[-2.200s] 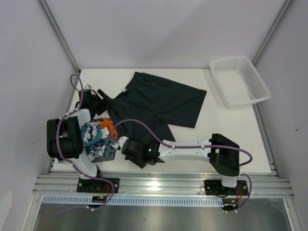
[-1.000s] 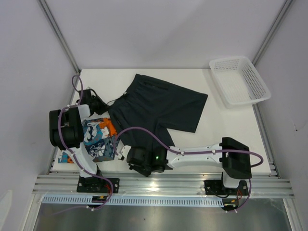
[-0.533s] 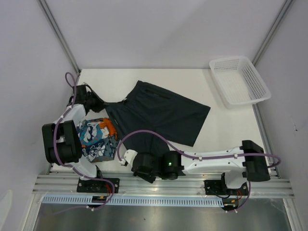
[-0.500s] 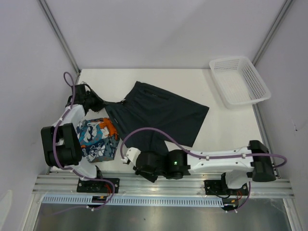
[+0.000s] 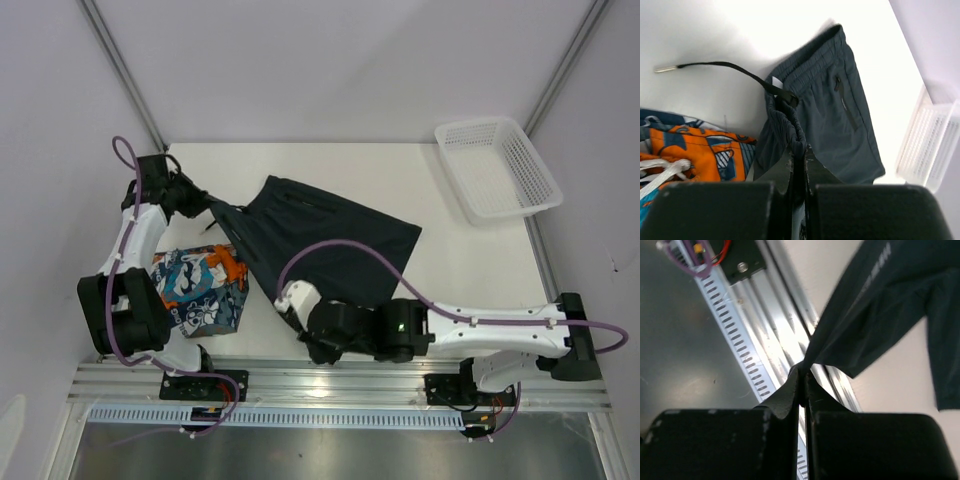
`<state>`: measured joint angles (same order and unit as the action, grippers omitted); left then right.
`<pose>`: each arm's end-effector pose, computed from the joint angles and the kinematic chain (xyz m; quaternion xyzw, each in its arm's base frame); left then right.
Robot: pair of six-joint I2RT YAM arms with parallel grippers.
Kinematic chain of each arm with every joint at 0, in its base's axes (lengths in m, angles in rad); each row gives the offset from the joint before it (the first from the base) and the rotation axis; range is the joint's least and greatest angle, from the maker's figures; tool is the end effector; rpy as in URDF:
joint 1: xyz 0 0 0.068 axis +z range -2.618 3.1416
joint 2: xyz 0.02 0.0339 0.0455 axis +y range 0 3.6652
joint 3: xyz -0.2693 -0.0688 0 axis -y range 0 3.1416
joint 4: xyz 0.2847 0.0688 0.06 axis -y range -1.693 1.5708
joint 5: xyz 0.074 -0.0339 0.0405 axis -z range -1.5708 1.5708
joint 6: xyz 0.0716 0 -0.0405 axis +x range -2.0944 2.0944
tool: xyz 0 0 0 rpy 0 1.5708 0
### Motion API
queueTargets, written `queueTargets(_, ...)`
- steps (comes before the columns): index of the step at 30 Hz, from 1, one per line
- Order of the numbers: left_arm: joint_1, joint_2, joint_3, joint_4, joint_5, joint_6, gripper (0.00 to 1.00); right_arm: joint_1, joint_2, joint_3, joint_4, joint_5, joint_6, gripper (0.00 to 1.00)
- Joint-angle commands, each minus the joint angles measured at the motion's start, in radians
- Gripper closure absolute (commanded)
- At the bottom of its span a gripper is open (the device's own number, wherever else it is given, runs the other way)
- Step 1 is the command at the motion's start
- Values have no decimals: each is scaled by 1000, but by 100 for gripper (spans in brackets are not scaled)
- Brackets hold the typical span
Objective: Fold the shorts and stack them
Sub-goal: Fold the shorts
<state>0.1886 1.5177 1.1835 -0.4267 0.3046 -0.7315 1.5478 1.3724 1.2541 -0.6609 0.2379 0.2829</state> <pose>0.3944 0.0534 0.2476 -0.3498 0.8406 -0.2387 0.3378 0.0251 0.3584 0.3026 -0.5047 0.7660 0.2368 0.3201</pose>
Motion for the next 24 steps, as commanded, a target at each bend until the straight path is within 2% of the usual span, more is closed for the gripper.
queueTargets(1, 17, -8, 119, -61, -125, -63, 100, -96, -116, -22, -23, -31, 41, 100)
queueTargets(5, 17, -5, 137, -54, -99, -129, 100, -274, -203, -18, -31, -58, 44, 100)
queueTargets(6, 17, -5, 124, -40, -93, -144, 100, -357, -226, -12, -37, -74, 42, 100)
queueTargets(12, 14, 25, 119, 26, -64, -250, 100, -613, -220, 22, -83, -144, 16, 100)
queueTargets(24, -20, 94, 205, 71, -116, -402, 100, -891, -150, 56, -3, -330, -17, 100)
